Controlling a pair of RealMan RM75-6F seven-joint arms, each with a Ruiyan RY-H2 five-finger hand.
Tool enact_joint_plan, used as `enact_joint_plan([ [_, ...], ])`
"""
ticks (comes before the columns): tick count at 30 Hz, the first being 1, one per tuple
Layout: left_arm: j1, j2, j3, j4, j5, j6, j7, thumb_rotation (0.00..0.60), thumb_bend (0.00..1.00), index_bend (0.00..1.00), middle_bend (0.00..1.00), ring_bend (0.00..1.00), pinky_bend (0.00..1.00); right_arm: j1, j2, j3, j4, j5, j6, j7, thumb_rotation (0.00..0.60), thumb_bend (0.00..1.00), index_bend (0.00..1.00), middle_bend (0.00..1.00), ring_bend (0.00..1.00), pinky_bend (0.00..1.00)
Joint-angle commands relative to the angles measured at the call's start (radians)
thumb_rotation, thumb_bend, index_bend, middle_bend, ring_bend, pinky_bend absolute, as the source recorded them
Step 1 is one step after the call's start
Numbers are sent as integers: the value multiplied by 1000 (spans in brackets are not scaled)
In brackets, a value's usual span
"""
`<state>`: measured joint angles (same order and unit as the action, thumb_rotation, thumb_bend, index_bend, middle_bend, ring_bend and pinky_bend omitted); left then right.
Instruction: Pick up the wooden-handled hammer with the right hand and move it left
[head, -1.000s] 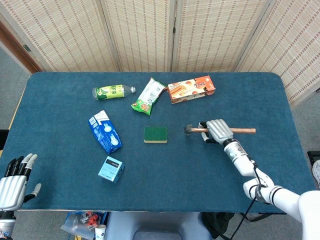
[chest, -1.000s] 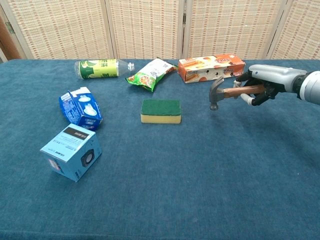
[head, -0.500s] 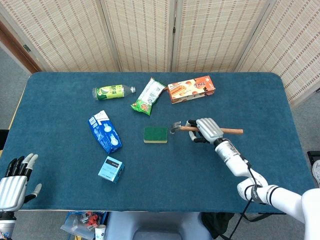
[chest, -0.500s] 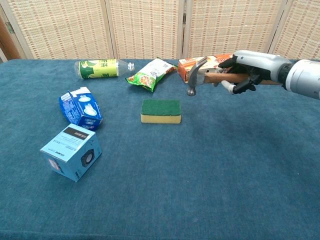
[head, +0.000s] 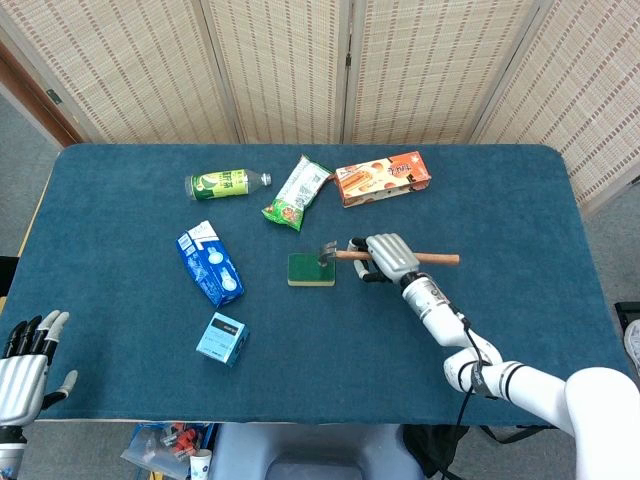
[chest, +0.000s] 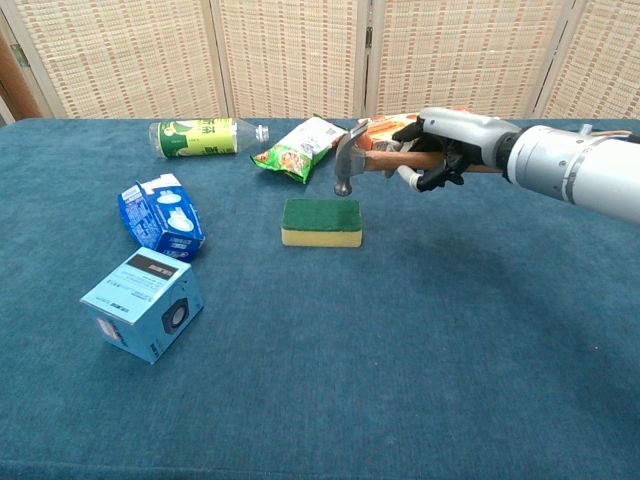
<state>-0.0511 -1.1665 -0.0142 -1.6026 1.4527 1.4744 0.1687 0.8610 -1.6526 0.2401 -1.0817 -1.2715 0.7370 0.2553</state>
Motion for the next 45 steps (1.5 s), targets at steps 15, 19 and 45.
enact_joint_plan([
  [15,-3,-6,-4,9,-9,-11,-7,600,306,2,0,0,0,21,-48,9,62,15,-12,7,600,777,703,819,741,826],
  [19,-6,-4,-4,1,-3,-11,0,600,306,2,0,0,0,7,-22,20,24,1,23,44,600,777,703,819,741,825],
  [45,-12,9,-6,-19,-6,-21,13,600,305,2,0,0,0,-12,-63,-7,94,-29,70,61,600,777,715,826,751,825],
])
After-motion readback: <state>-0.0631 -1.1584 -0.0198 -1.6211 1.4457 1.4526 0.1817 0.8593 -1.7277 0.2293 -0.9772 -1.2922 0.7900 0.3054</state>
